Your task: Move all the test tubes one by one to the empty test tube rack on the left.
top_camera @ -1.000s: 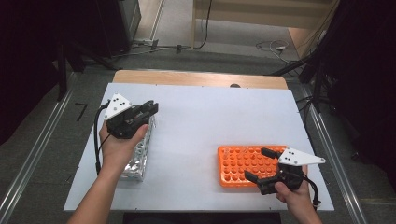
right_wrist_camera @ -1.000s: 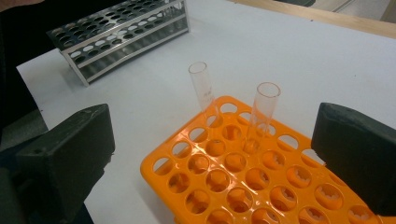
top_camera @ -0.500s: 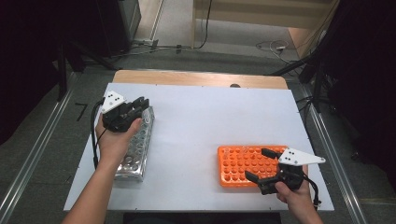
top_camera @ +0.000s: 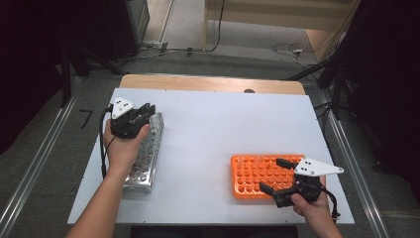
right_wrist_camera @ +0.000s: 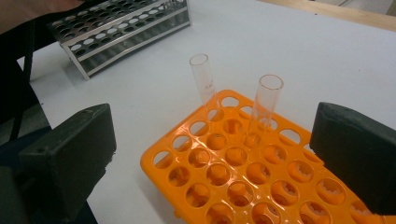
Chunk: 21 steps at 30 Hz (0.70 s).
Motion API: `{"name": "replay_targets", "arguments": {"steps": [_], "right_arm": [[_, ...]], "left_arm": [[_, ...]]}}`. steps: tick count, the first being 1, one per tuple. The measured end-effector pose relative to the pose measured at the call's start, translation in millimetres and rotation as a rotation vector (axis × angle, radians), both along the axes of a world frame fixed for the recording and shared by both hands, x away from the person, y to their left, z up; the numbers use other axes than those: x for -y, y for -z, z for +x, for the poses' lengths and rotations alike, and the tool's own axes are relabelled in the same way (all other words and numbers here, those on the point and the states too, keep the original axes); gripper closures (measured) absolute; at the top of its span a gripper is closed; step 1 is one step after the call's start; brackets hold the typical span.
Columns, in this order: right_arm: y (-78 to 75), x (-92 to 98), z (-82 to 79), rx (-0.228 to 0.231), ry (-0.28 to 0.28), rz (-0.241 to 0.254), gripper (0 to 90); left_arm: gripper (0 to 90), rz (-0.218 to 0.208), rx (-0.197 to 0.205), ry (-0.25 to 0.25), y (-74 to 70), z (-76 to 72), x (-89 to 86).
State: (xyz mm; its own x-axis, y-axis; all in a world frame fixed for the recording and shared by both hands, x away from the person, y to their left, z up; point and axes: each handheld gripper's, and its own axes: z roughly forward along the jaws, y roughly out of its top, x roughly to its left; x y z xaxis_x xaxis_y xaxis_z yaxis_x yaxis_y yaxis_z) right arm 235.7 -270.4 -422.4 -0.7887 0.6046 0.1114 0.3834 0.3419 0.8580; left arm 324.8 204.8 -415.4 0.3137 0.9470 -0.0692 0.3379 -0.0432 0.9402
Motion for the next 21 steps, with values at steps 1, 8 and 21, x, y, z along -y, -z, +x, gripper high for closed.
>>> {"name": "replay_targets", "arguments": {"steps": [1,8,21], "right_arm": [[0.1,0.0,0.0,0.000,0.001,0.000,0.0],[-0.7,1.2,-0.4,0.001,0.003,0.005,0.0],[-0.6,1.5,-0.3,0.002,0.003,0.004,0.0]], "left_arm": [[76.3,0.002,-0.001,0.000,1.5,0.8,0.7],[76.2,0.015,-0.020,-0.009,7.9,0.9,2.4],[76.0,0.014,-0.056,-0.008,12.2,-0.4,2.6]]}}
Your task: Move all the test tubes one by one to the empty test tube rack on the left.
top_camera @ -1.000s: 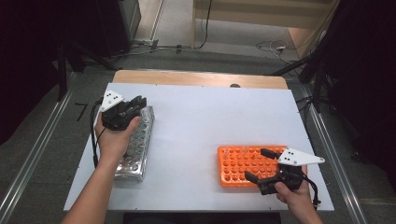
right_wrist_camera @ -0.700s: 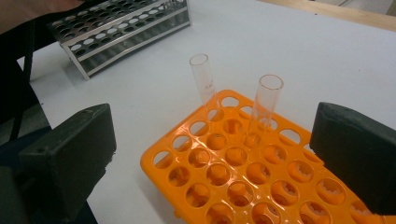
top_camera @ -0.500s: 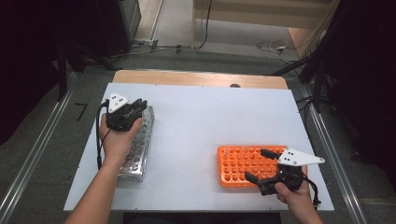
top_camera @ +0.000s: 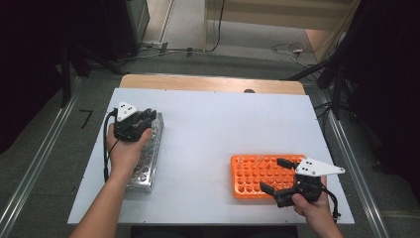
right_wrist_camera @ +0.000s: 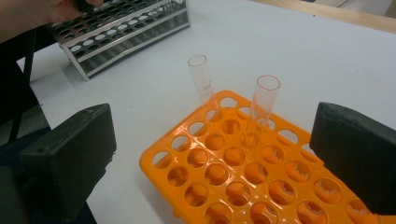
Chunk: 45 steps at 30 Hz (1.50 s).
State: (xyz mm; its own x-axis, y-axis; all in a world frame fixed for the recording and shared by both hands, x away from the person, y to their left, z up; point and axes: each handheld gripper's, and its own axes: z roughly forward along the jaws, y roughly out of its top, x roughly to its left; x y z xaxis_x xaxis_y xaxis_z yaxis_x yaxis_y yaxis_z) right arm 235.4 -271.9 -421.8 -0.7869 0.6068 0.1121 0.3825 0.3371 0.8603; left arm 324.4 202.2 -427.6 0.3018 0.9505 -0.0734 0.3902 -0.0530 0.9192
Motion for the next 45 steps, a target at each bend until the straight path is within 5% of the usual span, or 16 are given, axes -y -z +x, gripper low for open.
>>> {"name": "replay_targets", "arguments": {"steps": [14,24,29,35,45], "right_arm": [[0.9,-1.4,0.1,0.003,0.000,-0.006,0.0],[1.3,-1.6,0.3,0.001,-0.001,-0.008,0.0],[1.0,-1.6,0.3,0.000,-0.001,-0.005,0.0],[1.5,-2.4,0.7,-0.002,0.001,-0.002,0.0],[1.1,-5.0,3.3,-0.013,-0.002,0.011,0.0]], "left_arm": [[75.4,0.042,-0.059,0.013,5.0,-0.2,1.7],[74.7,0.028,-0.107,0.020,3.9,-0.1,-0.7],[68.0,-0.010,-0.108,0.027,1.8,-1.5,-4.3],[48.8,-0.041,-0.087,0.051,-1.7,-8.3,-2.9],[37.5,-0.052,-0.038,0.079,-9.0,-28.3,5.0]]}}
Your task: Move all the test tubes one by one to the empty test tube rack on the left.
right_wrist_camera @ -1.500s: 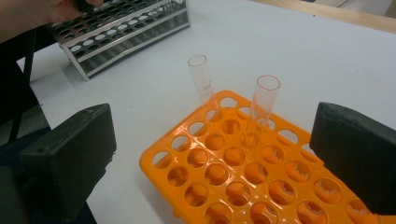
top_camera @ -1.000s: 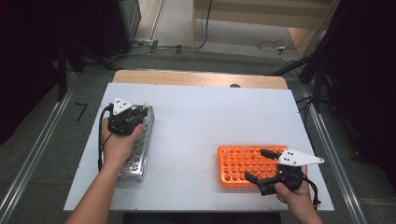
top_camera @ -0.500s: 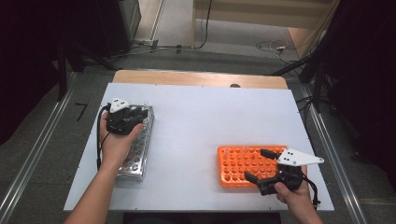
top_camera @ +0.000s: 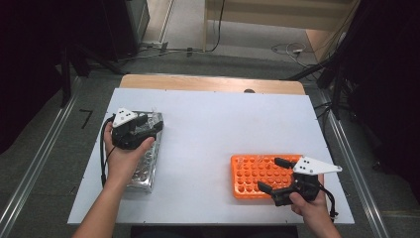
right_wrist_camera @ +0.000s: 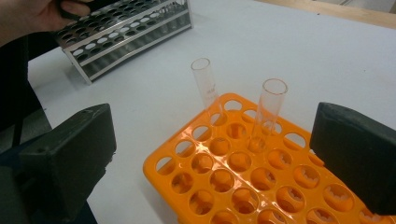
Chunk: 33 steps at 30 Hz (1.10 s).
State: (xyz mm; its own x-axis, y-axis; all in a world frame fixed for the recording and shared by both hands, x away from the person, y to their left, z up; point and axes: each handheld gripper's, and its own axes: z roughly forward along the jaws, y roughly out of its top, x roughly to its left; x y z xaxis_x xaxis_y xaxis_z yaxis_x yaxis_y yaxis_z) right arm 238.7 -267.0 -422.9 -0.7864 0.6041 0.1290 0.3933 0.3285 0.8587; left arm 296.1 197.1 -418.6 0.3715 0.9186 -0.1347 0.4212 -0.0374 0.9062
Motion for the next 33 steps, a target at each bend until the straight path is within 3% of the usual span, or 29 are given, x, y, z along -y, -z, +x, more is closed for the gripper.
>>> {"name": "replay_targets", "arguments": {"steps": [8,18,25,33], "right_arm": [[2.5,1.9,6.0,-0.013,0.011,0.016,1.8],[6.8,-0.4,13.4,-0.022,0.019,0.008,2.6],[11.7,-1.9,19.4,-0.038,0.027,0.003,5.1],[18.4,-1.4,26.6,-0.071,0.043,0.012,19.0]], "left_arm": [[29.4,-0.014,0.026,0.015,-7.9,-18.9,6.3],[14.3,-0.037,0.059,0.097,-14.5,-45.5,22.9],[4.9,-0.059,0.078,0.170,-18.0,-63.5,39.6],[0.4,-0.068,0.074,0.285,-12.2,-79.1,67.0]]}}
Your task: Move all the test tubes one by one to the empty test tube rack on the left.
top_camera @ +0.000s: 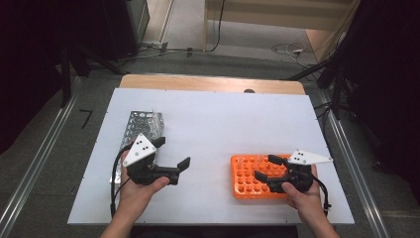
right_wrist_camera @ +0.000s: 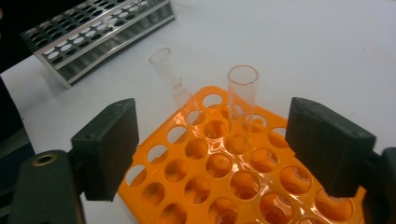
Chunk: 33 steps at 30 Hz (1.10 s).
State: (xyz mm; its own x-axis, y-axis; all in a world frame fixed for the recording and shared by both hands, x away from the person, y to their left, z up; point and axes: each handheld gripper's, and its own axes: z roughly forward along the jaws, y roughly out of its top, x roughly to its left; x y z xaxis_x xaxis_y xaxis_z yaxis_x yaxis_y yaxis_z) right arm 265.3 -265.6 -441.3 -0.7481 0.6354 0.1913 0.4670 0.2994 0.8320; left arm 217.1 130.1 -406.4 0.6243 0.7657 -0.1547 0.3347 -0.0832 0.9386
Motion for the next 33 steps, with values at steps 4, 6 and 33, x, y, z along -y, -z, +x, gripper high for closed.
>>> {"name": "replay_targets", "arguments": {"steps": [4,6,33], "right_arm": [[3.9,-2.5,3.0,-0.018,0.008,-0.015,24.0],[6.9,-4.3,5.1,-0.029,0.009,-0.032,26.9],[22.0,-27.6,9.1,-0.049,0.157,-0.172,73.4]], "left_arm": [[0.0,-0.001,0.001,0.030,4.5,-4.8,9.6],[0.0,0.000,-0.007,0.049,8.1,-5.6,13.3],[0.0,0.034,-0.058,0.132,28.7,-10.3,43.3]]}}
